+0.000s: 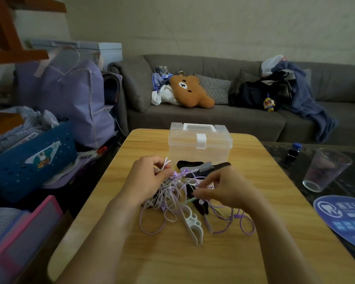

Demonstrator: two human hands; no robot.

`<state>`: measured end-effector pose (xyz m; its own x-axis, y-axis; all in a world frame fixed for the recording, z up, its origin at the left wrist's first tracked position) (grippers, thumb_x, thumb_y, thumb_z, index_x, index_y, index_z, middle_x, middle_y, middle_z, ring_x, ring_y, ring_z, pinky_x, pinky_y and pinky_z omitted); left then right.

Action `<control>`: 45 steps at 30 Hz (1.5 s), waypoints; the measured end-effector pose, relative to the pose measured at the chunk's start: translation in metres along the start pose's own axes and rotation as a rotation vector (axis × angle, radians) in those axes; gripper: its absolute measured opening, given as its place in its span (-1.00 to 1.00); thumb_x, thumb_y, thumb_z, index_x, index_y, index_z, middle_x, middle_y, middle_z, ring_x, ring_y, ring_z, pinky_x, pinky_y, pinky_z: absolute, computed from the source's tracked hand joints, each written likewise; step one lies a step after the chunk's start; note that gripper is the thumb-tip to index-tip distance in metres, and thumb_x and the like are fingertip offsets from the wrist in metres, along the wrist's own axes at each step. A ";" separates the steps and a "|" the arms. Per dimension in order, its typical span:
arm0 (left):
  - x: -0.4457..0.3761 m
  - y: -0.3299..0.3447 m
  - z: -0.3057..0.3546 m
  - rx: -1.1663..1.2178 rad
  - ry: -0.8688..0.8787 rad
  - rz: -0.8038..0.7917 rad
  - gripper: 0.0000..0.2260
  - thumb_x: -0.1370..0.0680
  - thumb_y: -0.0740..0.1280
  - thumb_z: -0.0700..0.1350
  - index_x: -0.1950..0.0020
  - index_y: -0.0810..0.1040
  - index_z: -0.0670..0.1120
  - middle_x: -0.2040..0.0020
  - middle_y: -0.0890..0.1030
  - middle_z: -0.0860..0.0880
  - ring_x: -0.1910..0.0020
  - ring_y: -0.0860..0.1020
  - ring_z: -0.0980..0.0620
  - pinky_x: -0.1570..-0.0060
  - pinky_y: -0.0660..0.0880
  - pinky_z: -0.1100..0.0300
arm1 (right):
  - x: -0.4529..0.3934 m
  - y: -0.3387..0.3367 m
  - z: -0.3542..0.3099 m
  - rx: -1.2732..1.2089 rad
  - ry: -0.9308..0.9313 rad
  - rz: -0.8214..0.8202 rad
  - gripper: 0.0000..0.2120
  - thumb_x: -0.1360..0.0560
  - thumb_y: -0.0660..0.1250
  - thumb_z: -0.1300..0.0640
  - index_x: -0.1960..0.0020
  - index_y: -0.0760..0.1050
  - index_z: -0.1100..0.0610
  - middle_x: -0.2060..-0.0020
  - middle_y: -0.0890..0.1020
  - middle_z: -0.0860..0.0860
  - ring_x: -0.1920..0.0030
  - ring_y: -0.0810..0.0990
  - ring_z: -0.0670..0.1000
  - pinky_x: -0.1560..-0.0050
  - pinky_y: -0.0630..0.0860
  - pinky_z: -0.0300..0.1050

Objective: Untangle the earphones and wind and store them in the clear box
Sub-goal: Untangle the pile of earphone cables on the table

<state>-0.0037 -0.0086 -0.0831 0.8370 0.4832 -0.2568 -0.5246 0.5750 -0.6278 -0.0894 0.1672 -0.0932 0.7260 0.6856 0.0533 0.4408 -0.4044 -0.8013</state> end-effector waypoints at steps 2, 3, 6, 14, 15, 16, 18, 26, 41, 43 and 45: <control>0.000 0.004 0.002 -0.043 0.024 -0.034 -0.91 -0.51 0.48 -0.04 0.02 0.69 -0.02 0.14 0.62 0.09 0.21 0.56 0.20 0.31 0.37 0.38 | -0.001 -0.003 0.003 -0.094 -0.009 0.049 -0.82 -0.49 0.47 -0.06 0.17 0.70 0.04 0.50 0.51 -0.11 0.54 0.36 -0.19 0.48 0.30 -0.37; 0.000 0.007 0.004 -0.074 0.041 -0.063 -0.90 -0.52 0.47 -0.04 0.01 0.69 -0.02 0.12 0.60 0.08 0.20 0.55 0.20 0.30 0.37 0.37 | -0.002 -0.009 0.006 -0.225 -0.002 0.119 -0.82 -0.51 0.45 -0.02 0.20 0.68 0.05 0.50 0.54 -0.10 0.54 0.36 -0.19 0.47 0.32 -0.35; 0.003 0.017 0.008 -0.163 0.087 -0.148 -0.92 -0.55 0.44 -0.05 0.07 0.70 -0.02 0.16 0.52 0.07 0.22 0.48 0.16 0.26 0.35 0.22 | 0.002 -0.030 0.019 -0.637 0.042 0.329 -0.84 -0.54 0.43 0.05 0.14 0.68 0.11 0.38 0.64 -0.02 0.52 0.43 -0.20 0.44 0.38 -0.29; 0.007 0.022 0.014 -0.155 0.113 -0.197 -0.91 -0.54 0.45 -0.14 0.02 0.70 0.04 0.12 0.54 0.11 0.15 0.52 0.12 0.20 0.39 0.21 | 0.006 -0.032 0.039 -0.792 0.152 0.521 -0.85 -0.55 0.44 0.11 0.15 0.67 0.15 0.39 0.63 -0.03 0.54 0.48 -0.23 0.47 0.41 -0.37; 0.007 0.023 0.013 -0.155 0.107 -0.205 -0.90 -0.54 0.44 -0.15 0.01 0.70 0.04 0.12 0.54 0.12 0.15 0.52 0.12 0.20 0.39 0.20 | 0.007 -0.032 0.040 -0.794 0.163 0.529 -0.84 -0.56 0.43 0.11 0.15 0.67 0.17 0.38 0.62 0.01 0.57 0.46 -0.23 0.50 0.40 -0.35; 0.007 0.023 0.012 -0.148 0.097 -0.214 -0.91 -0.55 0.43 -0.16 0.03 0.69 0.03 0.12 0.53 0.13 0.15 0.52 0.12 0.19 0.39 0.18 | 0.007 -0.031 0.041 -0.803 0.174 0.538 -0.83 -0.56 0.42 0.12 0.14 0.66 0.19 0.37 0.60 0.04 0.60 0.43 -0.22 0.53 0.38 -0.35; 0.006 0.023 0.010 -0.137 0.075 -0.219 -0.91 -0.57 0.39 -0.18 0.10 0.63 0.00 0.15 0.53 0.12 0.18 0.51 0.12 0.20 0.38 0.17 | 0.007 -0.030 0.045 -0.839 0.199 0.558 -0.82 -0.58 0.40 0.12 0.14 0.63 0.20 0.37 0.58 0.07 0.62 0.40 -0.21 0.57 0.36 -0.34; 0.003 0.010 -0.004 -0.125 -0.096 -0.101 -0.69 -0.57 0.41 -0.05 -0.26 0.43 -0.04 -0.18 0.50 0.00 -0.14 0.53 0.00 -0.09 0.52 0.10 | -0.003 -0.018 0.041 -0.948 0.170 0.471 -0.82 -0.62 0.31 0.11 0.11 0.57 0.15 0.45 0.52 -0.02 0.38 0.47 -0.05 0.26 0.47 -0.13; 0.014 0.009 0.041 -0.391 0.110 0.043 -0.22 -0.42 0.54 0.06 -0.48 0.20 -0.11 -0.48 0.18 -0.05 -0.47 0.22 0.00 -0.47 0.25 0.15 | 0.001 -0.022 -0.004 -1.048 -0.109 0.384 -0.85 -0.61 0.32 0.18 0.07 0.58 0.24 0.25 0.72 0.18 0.20 0.73 0.17 0.16 0.68 -0.04; 0.019 0.020 0.061 -0.252 0.273 -0.040 -0.44 -0.50 0.47 -0.12 -0.45 0.34 -0.02 -0.45 0.32 0.08 -0.46 0.23 0.14 -0.43 0.13 0.42 | 0.002 -0.022 -0.007 -1.080 -0.111 0.382 -0.85 -0.61 0.32 0.20 0.08 0.58 0.25 0.27 0.71 0.18 0.22 0.73 0.18 0.18 0.68 -0.04; 0.022 0.031 0.063 -0.083 0.236 -0.133 -0.59 -0.53 0.38 -0.20 -0.36 0.45 0.02 -0.27 0.54 0.10 -0.28 0.45 0.21 -0.14 0.27 0.63 | 0.001 -0.022 -0.008 -1.087 -0.106 0.392 -0.85 -0.61 0.33 0.19 0.08 0.59 0.25 0.28 0.70 0.17 0.23 0.72 0.17 0.18 0.67 -0.03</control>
<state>-0.0114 0.0618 -0.0619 0.9157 0.2345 -0.3262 -0.4016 0.5626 -0.7227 -0.0938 0.1724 -0.0711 0.8880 0.4248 -0.1764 0.4538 -0.8716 0.1853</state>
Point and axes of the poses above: each hand's wrist, its own x-axis away from the middle knuckle, its own y-axis out of the palm, z = x × y, the point moved 10 cm from there along -x, towards the middle knuckle
